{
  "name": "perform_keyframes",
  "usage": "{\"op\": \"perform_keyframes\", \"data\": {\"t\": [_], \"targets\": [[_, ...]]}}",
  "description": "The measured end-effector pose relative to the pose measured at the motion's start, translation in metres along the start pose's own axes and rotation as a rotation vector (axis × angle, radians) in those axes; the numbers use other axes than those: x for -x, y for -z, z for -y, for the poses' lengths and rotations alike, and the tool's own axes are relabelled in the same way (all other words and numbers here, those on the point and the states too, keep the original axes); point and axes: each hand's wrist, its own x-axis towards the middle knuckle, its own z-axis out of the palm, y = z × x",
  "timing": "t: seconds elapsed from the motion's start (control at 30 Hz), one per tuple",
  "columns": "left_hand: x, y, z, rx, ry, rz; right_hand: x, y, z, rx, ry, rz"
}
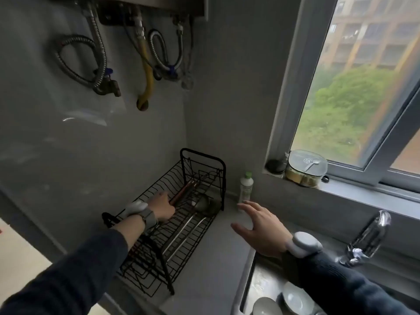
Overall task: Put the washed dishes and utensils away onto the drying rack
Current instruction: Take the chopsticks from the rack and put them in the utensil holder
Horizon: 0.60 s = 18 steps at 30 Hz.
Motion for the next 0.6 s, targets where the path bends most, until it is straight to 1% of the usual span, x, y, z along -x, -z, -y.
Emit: {"op": "perform_keyframes", "data": {"t": [0.07, 0.2, 0.37, 0.6], "targets": [[-0.004, 0.001, -0.002, -0.02, 0.024, 0.034, -0.009, 0.0, 0.001, 0.003, 0.002, -0.007], [-0.024, -0.004, 0.001, -0.104, 0.008, 0.145, -0.03, -0.004, 0.004, 0.003, -0.021, -0.006], [-0.04, -0.014, 0.008, -0.128, -0.028, 0.162, -0.037, -0.01, 0.004, 0.017, -0.033, 0.013], [-0.055, -0.022, 0.017, -0.238, -0.044, 0.167, -0.045, -0.014, 0.006, -0.01, -0.037, 0.025]]}}
